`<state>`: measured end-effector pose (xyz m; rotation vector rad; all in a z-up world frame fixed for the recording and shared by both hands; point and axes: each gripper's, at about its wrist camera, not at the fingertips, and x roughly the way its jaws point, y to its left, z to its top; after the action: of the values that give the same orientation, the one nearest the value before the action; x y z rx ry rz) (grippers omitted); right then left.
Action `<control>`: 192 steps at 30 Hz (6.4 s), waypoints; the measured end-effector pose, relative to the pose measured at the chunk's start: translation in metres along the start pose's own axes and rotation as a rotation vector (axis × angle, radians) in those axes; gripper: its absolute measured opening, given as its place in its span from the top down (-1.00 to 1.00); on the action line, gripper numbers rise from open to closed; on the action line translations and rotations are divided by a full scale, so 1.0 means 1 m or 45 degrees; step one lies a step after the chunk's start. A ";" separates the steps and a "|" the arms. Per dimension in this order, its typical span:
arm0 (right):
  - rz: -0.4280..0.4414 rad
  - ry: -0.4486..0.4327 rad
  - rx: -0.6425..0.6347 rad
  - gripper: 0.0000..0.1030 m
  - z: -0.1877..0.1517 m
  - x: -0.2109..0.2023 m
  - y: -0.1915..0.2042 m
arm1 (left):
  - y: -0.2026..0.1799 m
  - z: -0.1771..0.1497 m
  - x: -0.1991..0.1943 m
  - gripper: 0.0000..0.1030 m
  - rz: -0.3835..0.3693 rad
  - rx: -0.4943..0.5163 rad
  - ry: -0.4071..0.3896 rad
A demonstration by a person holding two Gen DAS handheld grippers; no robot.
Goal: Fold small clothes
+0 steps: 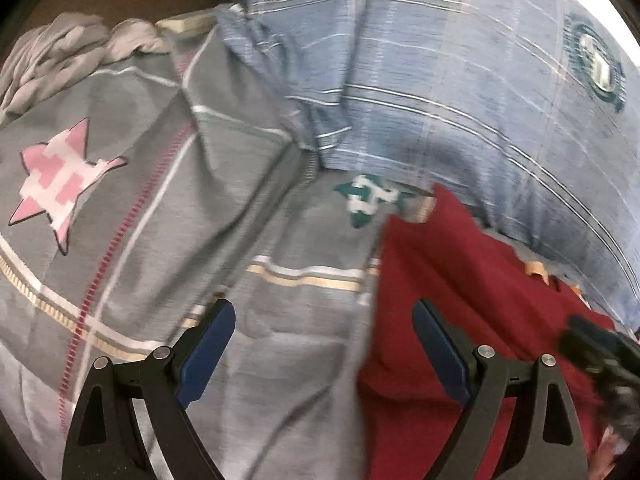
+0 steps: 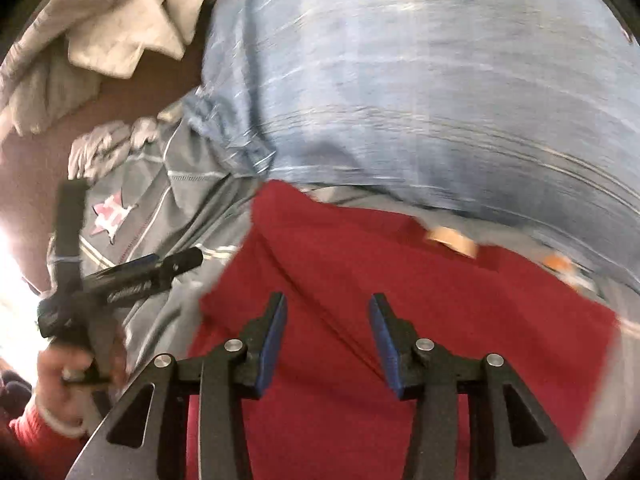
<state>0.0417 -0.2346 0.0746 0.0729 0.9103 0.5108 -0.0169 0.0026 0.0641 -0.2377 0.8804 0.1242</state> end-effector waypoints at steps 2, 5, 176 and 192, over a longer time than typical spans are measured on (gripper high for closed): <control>0.006 0.035 -0.070 0.18 0.008 0.031 0.017 | 0.004 0.004 0.003 -0.75 0.017 -0.020 0.016; -0.041 0.078 -0.160 0.21 0.019 0.078 0.038 | 0.007 0.009 0.002 -0.75 0.014 -0.038 -0.002; -0.165 -0.015 0.576 -0.36 -0.227 -0.271 -0.115 | -0.005 -0.150 -0.115 -0.76 -0.258 0.517 0.139; -0.141 0.245 0.588 -0.05 -0.299 -0.199 -0.090 | 0.042 -0.219 -0.139 -0.74 -0.344 0.364 0.381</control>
<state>-0.2540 -0.4490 0.0114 0.3952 1.2011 0.1986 -0.2768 -0.0144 0.0313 -0.1060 1.1408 -0.2942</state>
